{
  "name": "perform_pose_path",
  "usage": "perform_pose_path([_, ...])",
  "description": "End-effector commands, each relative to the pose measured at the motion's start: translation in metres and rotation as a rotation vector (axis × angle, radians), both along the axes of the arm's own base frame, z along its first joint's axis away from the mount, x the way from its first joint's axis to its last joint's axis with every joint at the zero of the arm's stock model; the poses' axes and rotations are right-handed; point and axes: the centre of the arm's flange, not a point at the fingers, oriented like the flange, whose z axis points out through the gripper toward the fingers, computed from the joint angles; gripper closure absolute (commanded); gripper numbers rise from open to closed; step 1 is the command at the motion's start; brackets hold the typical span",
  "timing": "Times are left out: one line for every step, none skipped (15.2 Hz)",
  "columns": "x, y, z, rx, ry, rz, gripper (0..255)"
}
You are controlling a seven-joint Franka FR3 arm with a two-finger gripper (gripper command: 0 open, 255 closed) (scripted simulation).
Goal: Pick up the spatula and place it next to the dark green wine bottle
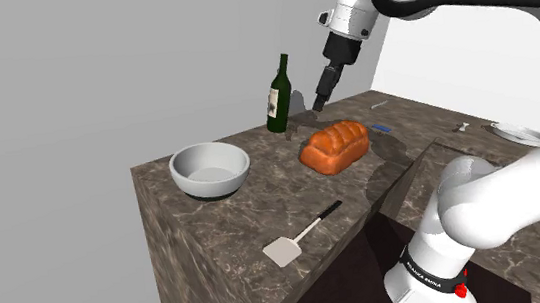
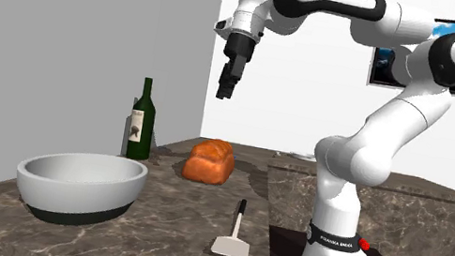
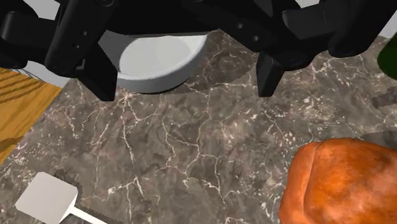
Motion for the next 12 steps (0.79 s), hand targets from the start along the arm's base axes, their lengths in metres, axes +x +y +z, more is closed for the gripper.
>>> perform_pose_path([0.002,0.016,-0.020,-0.020,0.014,0.118,0])
perform_pose_path([0.002,0.025,-0.030,-0.029,0.022,0.174,0])
perform_pose_path([0.002,0.033,-0.040,-0.039,0.030,0.231,0])
perform_pose_path([0.001,0.041,-0.050,-0.049,0.037,0.288,0])
perform_pose_path([-0.001,0.049,-0.061,-0.059,0.045,0.344,0])
perform_pose_path([-0.003,0.057,-0.071,-0.069,0.052,0.401,0])
perform_pose_path([-0.005,0.064,-0.081,-0.078,0.060,0.457,0])
perform_pose_path([-0.009,0.071,-0.092,-0.088,0.067,0.514,0])
perform_pose_path([-0.012,0.078,-0.102,-0.098,0.075,0.571,0])
perform_pose_path([-0.016,0.085,-0.113,-0.108,0.083,0.627,0])
perform_pose_path([-0.021,0.091,-0.124,-0.117,0.090,0.684,0])
perform_pose_path([-0.026,0.097,-0.134,-0.127,0.098,0.741,0])
